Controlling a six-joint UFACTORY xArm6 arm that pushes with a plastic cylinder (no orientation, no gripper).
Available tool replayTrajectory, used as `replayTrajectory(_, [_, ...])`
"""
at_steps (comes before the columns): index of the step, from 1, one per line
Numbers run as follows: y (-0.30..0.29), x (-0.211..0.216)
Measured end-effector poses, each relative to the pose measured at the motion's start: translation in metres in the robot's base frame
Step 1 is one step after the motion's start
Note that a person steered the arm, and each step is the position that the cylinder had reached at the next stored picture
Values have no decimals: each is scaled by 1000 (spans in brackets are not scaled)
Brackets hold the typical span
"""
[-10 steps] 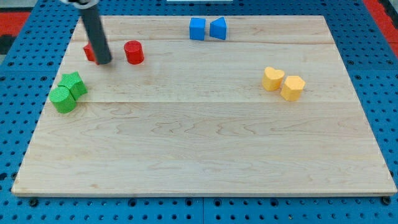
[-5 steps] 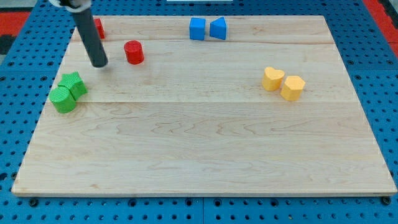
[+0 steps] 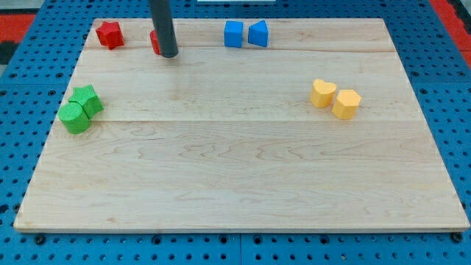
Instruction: Move the red blocks to the top left corner
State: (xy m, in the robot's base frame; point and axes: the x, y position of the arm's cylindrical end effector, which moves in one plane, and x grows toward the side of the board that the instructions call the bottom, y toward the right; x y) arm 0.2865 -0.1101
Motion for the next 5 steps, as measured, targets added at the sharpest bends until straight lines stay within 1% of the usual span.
replayTrajectory(1, [9,-5])
replayTrajectory(2, [-27,-29])
replayTrajectory(3, [-74,-32])
replayTrajectory(4, [-85,-31])
replayTrajectory(5, [-56,-28])
